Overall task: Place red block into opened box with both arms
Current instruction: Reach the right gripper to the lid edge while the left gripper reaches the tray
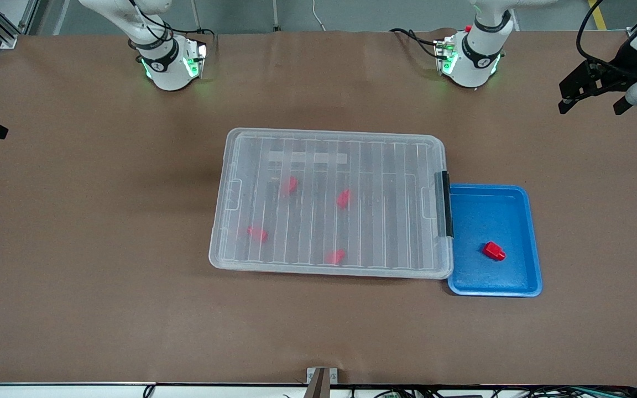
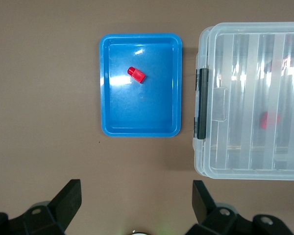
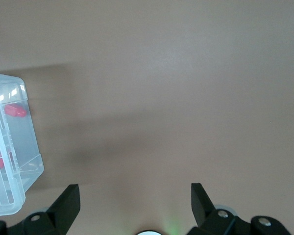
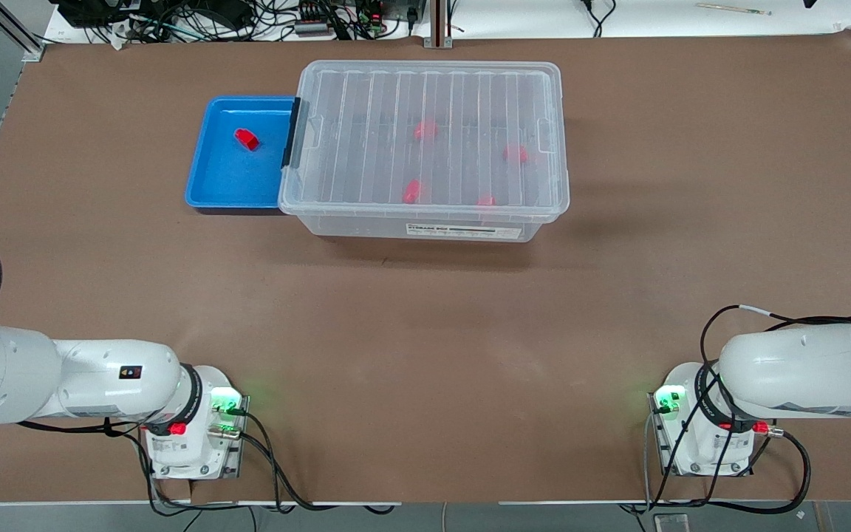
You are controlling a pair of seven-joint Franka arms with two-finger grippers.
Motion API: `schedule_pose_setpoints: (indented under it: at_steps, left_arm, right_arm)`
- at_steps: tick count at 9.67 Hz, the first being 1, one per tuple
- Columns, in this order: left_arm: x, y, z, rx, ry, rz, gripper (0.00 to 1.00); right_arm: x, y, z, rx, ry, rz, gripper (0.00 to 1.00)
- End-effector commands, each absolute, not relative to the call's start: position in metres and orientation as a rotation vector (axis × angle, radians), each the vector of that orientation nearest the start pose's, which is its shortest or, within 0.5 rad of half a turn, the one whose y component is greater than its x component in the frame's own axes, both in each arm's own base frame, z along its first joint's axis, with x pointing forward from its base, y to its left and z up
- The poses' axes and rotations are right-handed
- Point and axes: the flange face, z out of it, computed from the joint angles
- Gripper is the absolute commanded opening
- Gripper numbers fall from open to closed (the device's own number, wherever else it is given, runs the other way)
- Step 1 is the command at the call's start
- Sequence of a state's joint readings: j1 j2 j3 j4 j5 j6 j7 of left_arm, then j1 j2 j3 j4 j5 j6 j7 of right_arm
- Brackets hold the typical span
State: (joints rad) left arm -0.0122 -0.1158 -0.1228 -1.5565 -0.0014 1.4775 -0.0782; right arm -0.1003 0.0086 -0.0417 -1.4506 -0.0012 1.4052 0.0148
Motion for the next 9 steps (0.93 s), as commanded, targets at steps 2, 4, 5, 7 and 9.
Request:
schedule_pose_setpoints:
  at_steps: [2,4,5,7,9]
  left_arm:
    - [0.510,-0.068,0.672,-3.112,0.080,-0.016,1.00]
    - [0.525,-0.057,0.653,-3.112,0.066,0.039,1.00]
    - [0.539,-0.051,0.631,-3.119,0.044,0.074,1.00]
    - [0.557,-0.046,0.570,-3.120,-0.036,0.016,1.00]
    - [0.574,-0.048,0.488,-3.132,-0.110,-0.103,1.00]
  right_arm:
    - [0.532,-0.077,0.664,-3.139,0.278,0.078,1.00]
    - [0.532,-0.077,0.664,-3.140,0.276,0.078,1.00]
    - [0.532,-0.075,0.663,-3.138,0.271,0.083,1.00]
    - [0.537,-0.036,0.660,-3.128,0.158,0.093,1.00]
    - [0.559,0.035,0.611,-3.118,-0.026,0.226,1.00]
